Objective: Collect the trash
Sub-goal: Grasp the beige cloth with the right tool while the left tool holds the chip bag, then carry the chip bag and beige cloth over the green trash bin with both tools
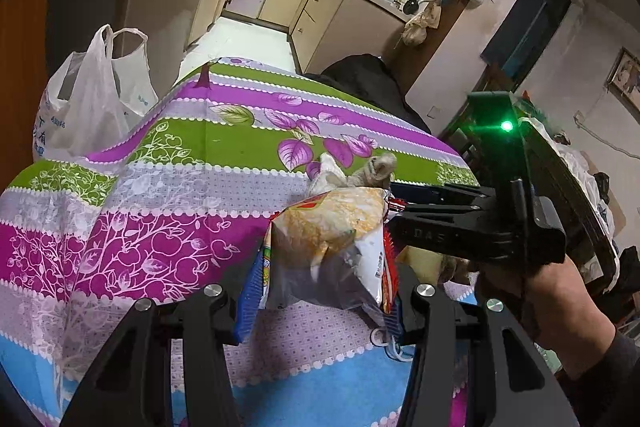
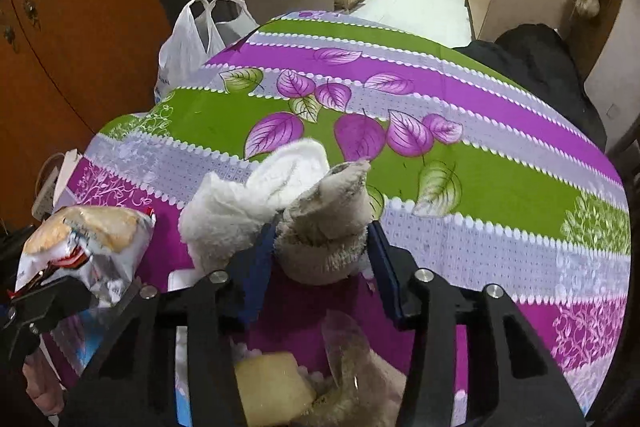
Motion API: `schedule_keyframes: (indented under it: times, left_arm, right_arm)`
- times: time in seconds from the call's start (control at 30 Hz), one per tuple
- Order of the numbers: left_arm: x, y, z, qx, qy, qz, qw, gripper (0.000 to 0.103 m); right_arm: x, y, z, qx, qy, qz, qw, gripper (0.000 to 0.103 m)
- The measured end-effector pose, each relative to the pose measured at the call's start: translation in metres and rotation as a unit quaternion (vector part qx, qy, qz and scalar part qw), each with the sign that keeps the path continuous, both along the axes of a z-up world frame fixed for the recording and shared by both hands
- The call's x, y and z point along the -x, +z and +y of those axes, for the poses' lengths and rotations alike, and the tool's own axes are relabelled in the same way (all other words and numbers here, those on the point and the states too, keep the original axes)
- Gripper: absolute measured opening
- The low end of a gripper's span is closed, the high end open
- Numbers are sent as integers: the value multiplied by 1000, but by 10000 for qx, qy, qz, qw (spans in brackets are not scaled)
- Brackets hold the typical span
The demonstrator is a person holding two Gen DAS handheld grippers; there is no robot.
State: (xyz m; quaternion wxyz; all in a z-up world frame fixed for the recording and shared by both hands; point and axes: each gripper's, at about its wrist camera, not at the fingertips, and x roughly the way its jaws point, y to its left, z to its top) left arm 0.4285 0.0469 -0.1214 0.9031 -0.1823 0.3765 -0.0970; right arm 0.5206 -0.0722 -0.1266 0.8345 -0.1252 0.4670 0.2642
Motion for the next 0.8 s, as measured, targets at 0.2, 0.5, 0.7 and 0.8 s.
schedule_keyframes:
  times: [0.2, 0.5, 0.7, 0.8]
  left_arm:
    - [8, 9, -6, -343, 201, -126, 9991, 51]
    - [32, 54, -51, -594, -49, -609, 9964, 51]
    - [60, 97, -115, -704, -609, -1089, 9897, 51]
    - [67, 110, -151, -672, -918, -1213, 9861, 51]
  right_arm:
    - [38, 42, -33, -605, -371, -555, 9959, 40]
    - [136, 125, -105, -1245, -810, -1598, 9759, 40]
    - [190, 151, -175, -1155, -1469, -2000, 9618, 41]
    - [216, 159, -213, -1013, -1805, -2099, 9556, 41]
